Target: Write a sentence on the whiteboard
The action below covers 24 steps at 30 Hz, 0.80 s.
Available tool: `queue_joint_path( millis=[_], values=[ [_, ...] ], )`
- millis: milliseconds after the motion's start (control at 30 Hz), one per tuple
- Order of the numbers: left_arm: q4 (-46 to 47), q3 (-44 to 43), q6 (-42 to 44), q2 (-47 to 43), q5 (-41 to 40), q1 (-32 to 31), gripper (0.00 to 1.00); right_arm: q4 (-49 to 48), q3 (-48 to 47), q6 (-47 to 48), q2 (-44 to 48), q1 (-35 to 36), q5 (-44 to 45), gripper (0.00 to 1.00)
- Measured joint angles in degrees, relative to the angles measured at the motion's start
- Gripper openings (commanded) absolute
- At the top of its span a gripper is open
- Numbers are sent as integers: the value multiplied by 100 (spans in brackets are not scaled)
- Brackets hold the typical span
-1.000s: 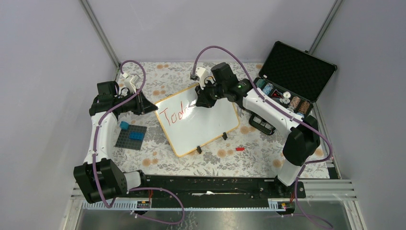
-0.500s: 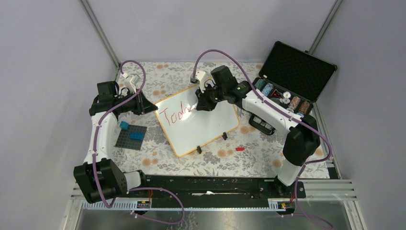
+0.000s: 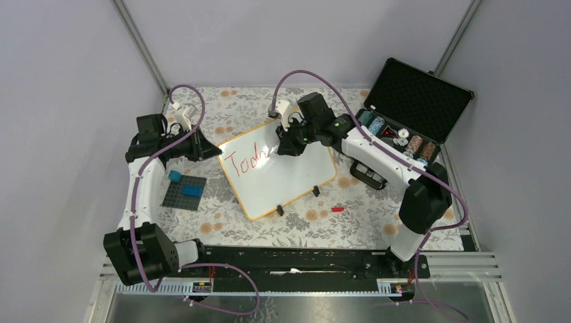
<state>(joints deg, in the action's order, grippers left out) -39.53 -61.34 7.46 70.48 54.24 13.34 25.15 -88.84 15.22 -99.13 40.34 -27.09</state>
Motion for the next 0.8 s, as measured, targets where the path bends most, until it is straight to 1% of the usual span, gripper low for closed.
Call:
queue_joint_path(
  millis=[400, 800],
  values=[
    [-4, 0, -2, -2, 22, 0, 0, 35, -11, 48, 111, -44, 118, 0],
    [-4, 0, -2, -4, 22, 0, 0, 59, -337, 33, 103, -98, 197, 0]
  ],
)
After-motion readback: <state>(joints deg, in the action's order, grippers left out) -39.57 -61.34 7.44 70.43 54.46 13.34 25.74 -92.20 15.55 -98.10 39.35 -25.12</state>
